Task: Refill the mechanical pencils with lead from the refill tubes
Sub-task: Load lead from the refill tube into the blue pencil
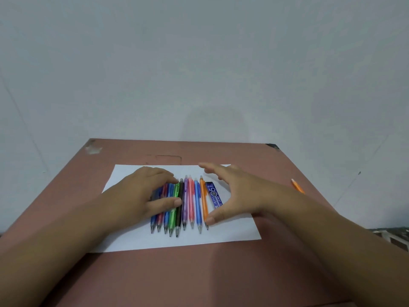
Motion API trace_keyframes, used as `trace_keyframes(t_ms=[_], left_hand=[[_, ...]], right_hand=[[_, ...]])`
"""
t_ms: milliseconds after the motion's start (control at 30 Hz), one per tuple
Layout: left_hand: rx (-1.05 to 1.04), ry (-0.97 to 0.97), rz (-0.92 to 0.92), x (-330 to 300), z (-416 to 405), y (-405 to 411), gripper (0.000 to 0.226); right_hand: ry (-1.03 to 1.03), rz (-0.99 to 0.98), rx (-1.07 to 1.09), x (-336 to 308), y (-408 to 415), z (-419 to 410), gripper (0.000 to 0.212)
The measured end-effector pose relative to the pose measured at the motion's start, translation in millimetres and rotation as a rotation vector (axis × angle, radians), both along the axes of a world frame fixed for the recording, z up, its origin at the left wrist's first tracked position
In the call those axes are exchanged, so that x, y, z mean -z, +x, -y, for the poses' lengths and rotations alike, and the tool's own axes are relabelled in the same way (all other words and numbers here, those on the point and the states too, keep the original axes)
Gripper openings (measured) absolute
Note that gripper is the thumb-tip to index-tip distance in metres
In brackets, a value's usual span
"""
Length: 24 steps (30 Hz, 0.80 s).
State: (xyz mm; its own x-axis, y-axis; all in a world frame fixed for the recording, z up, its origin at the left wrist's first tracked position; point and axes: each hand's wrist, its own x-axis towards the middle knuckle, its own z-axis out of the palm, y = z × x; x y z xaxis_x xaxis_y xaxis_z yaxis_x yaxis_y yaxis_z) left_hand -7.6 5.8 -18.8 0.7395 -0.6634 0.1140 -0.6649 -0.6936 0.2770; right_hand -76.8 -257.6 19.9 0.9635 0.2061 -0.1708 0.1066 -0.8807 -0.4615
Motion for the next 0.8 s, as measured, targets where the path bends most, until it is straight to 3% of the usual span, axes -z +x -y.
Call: trace_keyframes(t_ms=[167,533,667,733,800], left_hand=[[-0.011,-0.021,-0.003,4.6,-1.8,-0.3,0.074],[-0.022,-0.131,-0.01,-0.2,-1.1,-4.0,0.08],[-0.104,-0.335,-0.055,-17.0,11.8,-11.7,0.057],[-0.15,-0.407,-0.142,-26.1,21.7,-15.5,0.036],[-0.173,-0.457,-0.268,-33.7,31.2,-16.1,0.034]], right_hand=[[-0.061,0.008,-0.035,6.0,2.4,-5.0,0.138],[-0.08,0.076,-0.074,1.6,-3.0,-10.7,0.134],[-0.006,0.163,-0.042,-10.5,-6.2,-10.7,0.136],[0.028,0.237,-0.038,-16.1,-5.6,-13.2,0.138],[0.054,0.301,-0.033,-21.0,-5.2,-17.0,0.139]])
